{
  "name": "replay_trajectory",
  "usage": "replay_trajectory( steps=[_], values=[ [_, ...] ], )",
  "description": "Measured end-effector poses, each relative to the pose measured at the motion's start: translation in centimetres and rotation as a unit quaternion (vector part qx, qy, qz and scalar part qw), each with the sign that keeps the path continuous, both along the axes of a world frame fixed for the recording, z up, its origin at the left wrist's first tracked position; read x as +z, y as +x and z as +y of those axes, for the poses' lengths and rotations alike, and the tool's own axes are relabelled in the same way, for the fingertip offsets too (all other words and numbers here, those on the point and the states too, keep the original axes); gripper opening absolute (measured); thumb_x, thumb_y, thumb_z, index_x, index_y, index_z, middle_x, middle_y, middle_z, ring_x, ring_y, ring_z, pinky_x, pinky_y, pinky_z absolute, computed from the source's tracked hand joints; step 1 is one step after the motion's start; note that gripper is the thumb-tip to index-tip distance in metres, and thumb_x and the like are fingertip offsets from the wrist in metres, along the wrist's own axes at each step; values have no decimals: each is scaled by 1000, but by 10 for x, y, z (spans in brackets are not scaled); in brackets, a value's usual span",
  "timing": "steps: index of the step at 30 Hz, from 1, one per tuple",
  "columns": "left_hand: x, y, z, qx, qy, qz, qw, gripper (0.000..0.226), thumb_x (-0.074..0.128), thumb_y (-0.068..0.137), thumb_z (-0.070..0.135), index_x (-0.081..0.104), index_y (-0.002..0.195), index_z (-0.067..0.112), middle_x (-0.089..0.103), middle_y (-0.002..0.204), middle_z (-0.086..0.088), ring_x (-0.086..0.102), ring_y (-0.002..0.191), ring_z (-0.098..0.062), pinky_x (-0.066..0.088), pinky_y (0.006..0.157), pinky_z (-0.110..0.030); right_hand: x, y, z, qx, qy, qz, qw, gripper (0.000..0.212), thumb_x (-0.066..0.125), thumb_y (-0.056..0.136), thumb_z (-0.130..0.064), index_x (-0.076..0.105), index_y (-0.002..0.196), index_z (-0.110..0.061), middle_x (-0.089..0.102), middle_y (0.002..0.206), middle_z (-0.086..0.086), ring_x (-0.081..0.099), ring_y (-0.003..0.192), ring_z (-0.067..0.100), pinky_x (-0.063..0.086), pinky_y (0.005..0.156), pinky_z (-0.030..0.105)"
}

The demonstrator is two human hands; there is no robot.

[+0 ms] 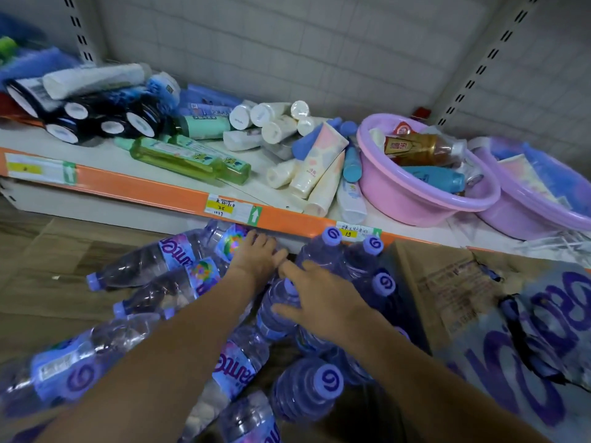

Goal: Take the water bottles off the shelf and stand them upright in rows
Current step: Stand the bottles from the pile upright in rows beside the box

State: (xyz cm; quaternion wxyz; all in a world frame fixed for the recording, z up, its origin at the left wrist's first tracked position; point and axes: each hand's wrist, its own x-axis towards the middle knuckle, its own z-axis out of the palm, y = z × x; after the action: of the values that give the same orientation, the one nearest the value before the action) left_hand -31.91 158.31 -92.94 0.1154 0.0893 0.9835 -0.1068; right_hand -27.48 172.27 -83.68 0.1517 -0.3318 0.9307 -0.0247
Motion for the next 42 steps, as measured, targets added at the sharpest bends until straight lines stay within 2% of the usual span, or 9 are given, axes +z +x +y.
replay_trajectory(
  steps=[3,7,10,20,26,30,33,37,42],
  values=[
    [7,-2,3,-21,31,124,992,45,67,77,27,54,116,8,57,117,-21,53,114,-34,36,103,-47,-11,-4,9,-28,-34,22,999,51,57,87,-39,32,128,-25,57,113,5,55,105,29,42,73,36],
    [25,5,-22,-18,123,27,992,64,62,81,37,34,133,13,45,134,-12,41,126,-29,33,102,-40,-5,-1,14,-46,-119,22,992,28,60,84,-39,38,94,-24,45,71,-7,52,81,27,34,67,32],
    [48,17,-42,7,240,55,969,75,72,72,40,34,133,18,47,132,-9,45,122,-29,42,91,-38,5,-6,3,-58,-156,52,985,28,62,82,-36,39,88,-22,45,69,-2,53,77,30,39,64,35],
    [88,44,-74,153,554,94,813,65,77,68,36,46,119,10,62,113,-6,60,101,-25,49,76,-34,-10,-29,12,-116,-92,-1,989,25,61,85,-30,44,96,-14,51,86,7,57,89,33,45,73,40],
    [67,39,-53,192,686,91,696,65,80,66,29,43,118,17,60,118,0,58,109,-16,47,97,-32,-7,-23,12,-136,-124,19,983,28,61,83,-29,36,86,-18,49,74,5,55,79,34,39,65,37],
    [38,35,-13,183,636,154,734,64,80,67,20,45,120,10,31,115,-1,38,108,-12,32,89,-7,-8,-24,12,-144,-136,1,980,28,62,82,-32,38,81,-17,45,65,3,51,72,34,40,63,39],
    [14,33,9,227,623,180,726,73,82,65,19,45,128,11,25,115,-8,35,112,-20,29,101,-18,-16,-14,8,-112,-129,-17,985,25,60,82,-32,38,84,-21,45,67,0,53,77,32,38,64,37],
    [-1,27,10,261,598,170,738,72,78,70,16,40,131,12,39,126,-15,48,117,-29,39,94,-29,-17,-12,4,-99,-132,-7,986,26,60,82,-35,37,83,-24,43,67,-6,50,77,28,36,66,33],
    [6,27,0,229,540,148,797,69,76,72,25,40,130,14,50,130,-13,50,119,-29,41,94,-36,-16,-8,3,-98,-153,-10,983,23,60,83,-34,43,90,-21,51,73,-3,56,81,29,41,67,35]
  ],
)
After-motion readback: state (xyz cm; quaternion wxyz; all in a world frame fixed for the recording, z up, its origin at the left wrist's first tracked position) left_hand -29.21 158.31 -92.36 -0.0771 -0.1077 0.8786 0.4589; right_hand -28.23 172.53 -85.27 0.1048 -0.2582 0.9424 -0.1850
